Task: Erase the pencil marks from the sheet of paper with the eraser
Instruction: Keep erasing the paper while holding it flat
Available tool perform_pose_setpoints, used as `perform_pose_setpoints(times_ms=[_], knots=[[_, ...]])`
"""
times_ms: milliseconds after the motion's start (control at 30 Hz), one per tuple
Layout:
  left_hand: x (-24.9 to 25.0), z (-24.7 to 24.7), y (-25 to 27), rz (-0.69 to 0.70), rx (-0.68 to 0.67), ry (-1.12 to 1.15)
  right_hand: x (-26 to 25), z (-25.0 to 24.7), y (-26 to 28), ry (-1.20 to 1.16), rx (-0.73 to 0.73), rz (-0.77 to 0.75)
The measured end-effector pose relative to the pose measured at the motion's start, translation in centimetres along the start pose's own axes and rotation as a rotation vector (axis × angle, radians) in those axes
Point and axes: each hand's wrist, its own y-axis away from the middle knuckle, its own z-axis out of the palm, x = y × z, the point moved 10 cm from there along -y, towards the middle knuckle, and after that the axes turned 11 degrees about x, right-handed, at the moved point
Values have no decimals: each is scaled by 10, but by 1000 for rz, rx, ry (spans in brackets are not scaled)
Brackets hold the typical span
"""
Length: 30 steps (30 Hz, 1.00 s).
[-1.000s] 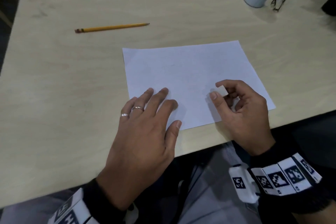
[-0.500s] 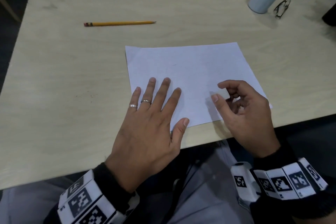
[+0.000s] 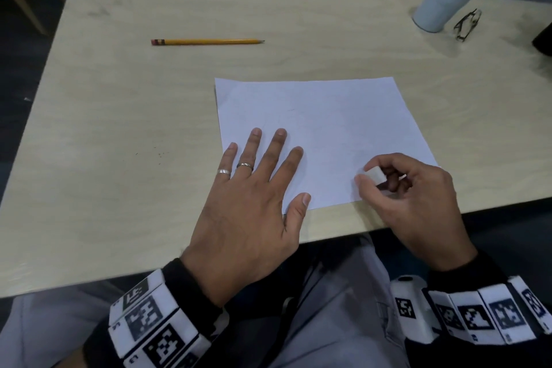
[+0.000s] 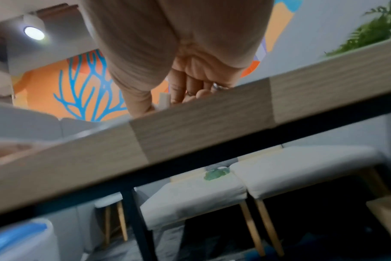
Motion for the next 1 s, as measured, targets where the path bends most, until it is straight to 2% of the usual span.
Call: perform_pose_setpoints(times_ms=[167, 333, 500, 667, 833, 1000], knots=[[-1, 0, 0, -3, -2, -6, -29, 29, 17, -22, -118, -82], [-1, -1, 1, -9, 0, -4, -6, 5, -4, 23, -45, -18], [-1, -1, 0, -8, 5, 4, -33, 34, 13, -10, -131, -79], [-1, -1, 2, -8, 7, 9, -13, 14, -5, 28, -63, -15], [-1, -1, 1, -6, 4, 0, -42, 42, 13, -3, -178, -62], [-1, -1, 2, -7, 1, 5, -21, 23, -8, 72, -95, -25]])
